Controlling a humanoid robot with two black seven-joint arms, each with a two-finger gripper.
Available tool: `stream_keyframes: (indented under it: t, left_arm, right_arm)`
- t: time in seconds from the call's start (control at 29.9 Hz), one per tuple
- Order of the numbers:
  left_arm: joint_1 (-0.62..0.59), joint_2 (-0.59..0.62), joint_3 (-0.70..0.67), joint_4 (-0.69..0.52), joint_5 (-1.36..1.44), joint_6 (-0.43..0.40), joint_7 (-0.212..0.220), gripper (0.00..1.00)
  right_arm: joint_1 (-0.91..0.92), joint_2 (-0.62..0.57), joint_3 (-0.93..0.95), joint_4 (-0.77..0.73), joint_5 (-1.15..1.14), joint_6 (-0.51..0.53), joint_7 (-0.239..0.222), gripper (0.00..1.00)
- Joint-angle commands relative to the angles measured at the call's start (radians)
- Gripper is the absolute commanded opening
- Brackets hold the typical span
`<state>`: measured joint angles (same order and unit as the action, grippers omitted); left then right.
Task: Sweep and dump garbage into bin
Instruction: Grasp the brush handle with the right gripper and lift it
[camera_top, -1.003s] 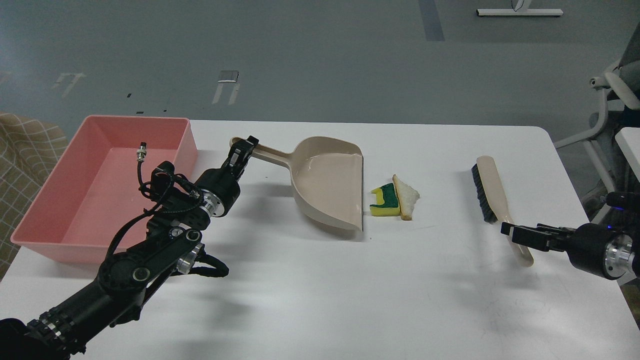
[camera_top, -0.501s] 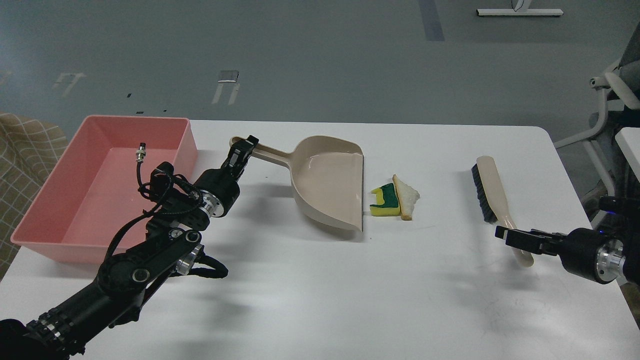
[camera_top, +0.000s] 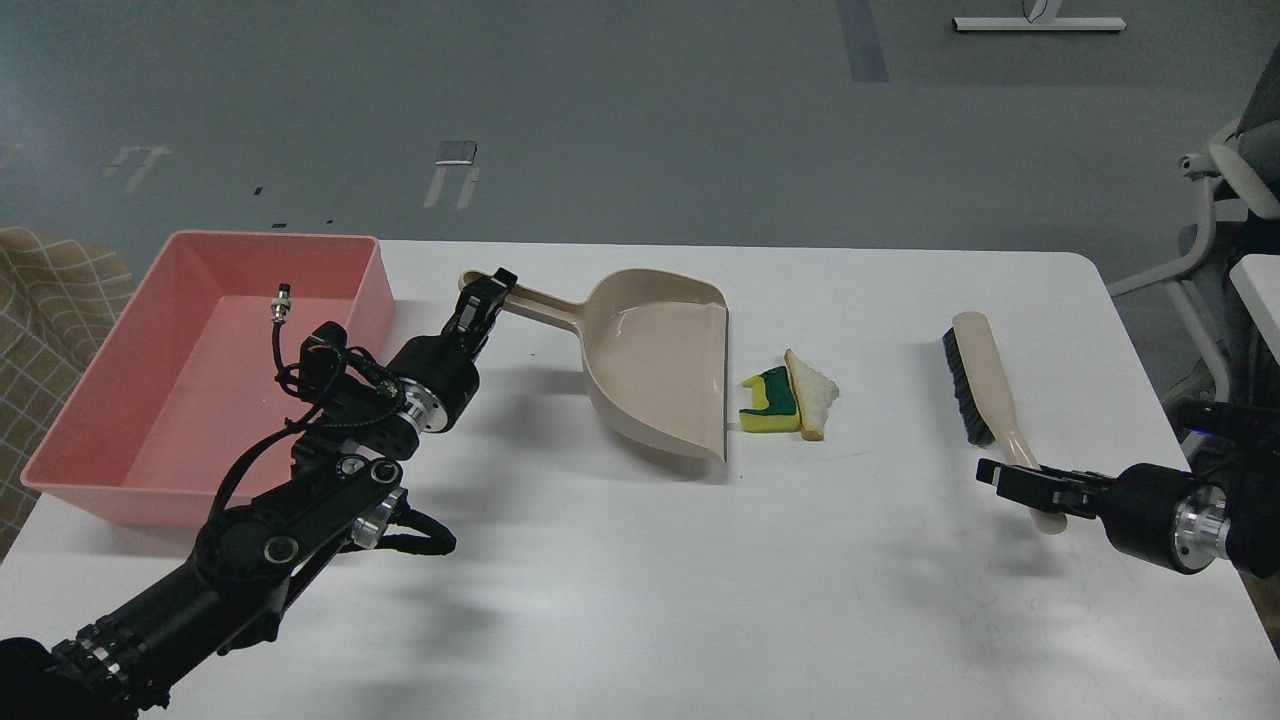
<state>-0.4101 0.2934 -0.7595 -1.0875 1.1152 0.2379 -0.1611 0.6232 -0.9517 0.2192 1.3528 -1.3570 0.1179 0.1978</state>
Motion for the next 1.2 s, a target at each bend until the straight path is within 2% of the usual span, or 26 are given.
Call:
stream_keyframes:
  t: [0.0, 0.23, 0.5, 0.9, 0.97, 1.17]
  left_arm:
    - [0.000, 0.000, 0.000, 0.000, 0.000, 0.000, 0.000, 0.00]
    - [-0.003, 0.000, 0.000, 0.000, 0.000, -0.002, -0.005, 0.00]
    - [-0.003, 0.004, 0.000, -0.009, 0.000, 0.000, -0.005, 0.00]
    - [-0.006, 0.004, 0.000, -0.012, 0.000, 0.000, -0.005, 0.00]
    - [-0.004, 0.006, 0.000, -0.012, 0.000, 0.000, -0.005, 0.00]
    - [-0.003, 0.009, 0.000, -0.012, 0.000, 0.000, -0.005, 0.00]
  right_arm:
    - [0.003, -0.001, 0.000, 0.002, 0.001, -0.001, 0.000, 0.73]
    - [0.012, -0.004, 0.002, 0.006, 0.001, 0.000, -0.001, 0.74]
    - [0.015, -0.004, 0.002, 0.005, -0.001, -0.001, -0.024, 0.70]
    - [0.015, -0.002, 0.002, 0.006, 0.001, -0.001, -0.049, 0.53]
    - [0.012, -0.002, 0.002, 0.008, 0.001, 0.000, -0.051, 0.45]
    - [0.010, -0.002, 0.000, 0.006, 0.001, 0.000, -0.060, 0.29]
